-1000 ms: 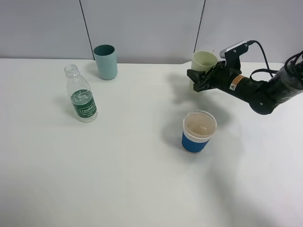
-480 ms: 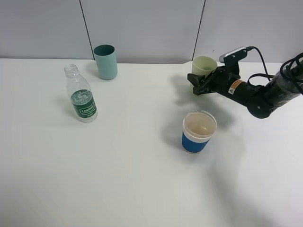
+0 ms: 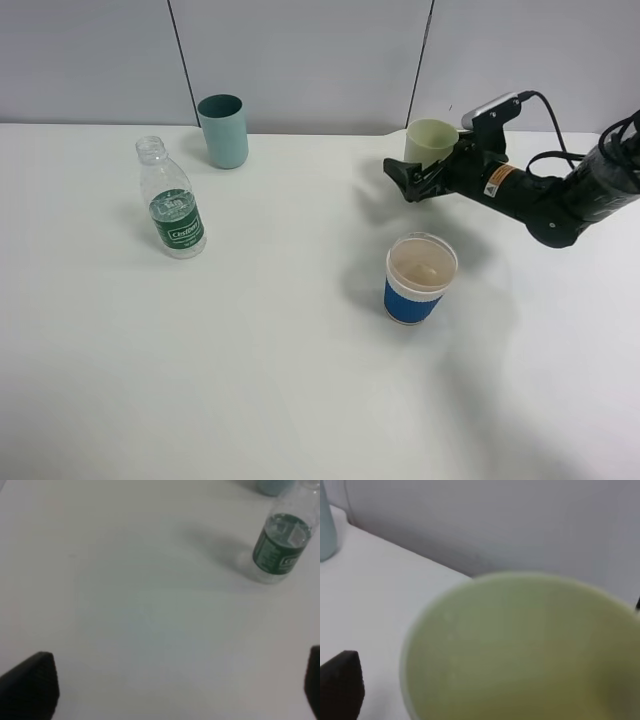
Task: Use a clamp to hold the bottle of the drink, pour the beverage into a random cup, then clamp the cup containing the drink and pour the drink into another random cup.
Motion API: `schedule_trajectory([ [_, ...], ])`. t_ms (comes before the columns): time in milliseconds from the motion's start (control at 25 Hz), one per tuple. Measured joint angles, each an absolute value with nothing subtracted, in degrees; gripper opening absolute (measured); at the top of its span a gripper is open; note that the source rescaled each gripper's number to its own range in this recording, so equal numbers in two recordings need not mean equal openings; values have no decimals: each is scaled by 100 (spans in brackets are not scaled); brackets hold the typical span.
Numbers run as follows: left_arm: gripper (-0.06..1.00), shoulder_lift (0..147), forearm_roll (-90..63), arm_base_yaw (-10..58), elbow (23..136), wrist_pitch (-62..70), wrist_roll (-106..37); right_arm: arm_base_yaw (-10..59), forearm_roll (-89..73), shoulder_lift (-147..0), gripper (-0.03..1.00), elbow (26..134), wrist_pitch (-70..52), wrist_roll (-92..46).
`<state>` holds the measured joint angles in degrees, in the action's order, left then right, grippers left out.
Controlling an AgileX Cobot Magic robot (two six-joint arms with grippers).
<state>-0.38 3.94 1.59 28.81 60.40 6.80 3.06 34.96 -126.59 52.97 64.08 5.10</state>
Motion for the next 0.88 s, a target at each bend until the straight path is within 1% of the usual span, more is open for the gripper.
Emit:
schedule_trajectory([
  [200, 100, -38, 394, 159, 2881, 6040, 680, 306, 3489, -11847, 100, 5135, 5895, 719],
  [440, 100, -38, 394, 159, 2881, 6040, 680, 306, 3446, -10553, 100, 5078, 4410, 1128],
  [640, 100, -38, 394, 159, 2881, 6040, 680, 279, 2872, -9633, 100, 5078, 3240, 1115],
  [880, 100, -38, 394, 159, 2881, 6040, 680, -35, 1959, -8968, 100, 5078, 2177, 745],
])
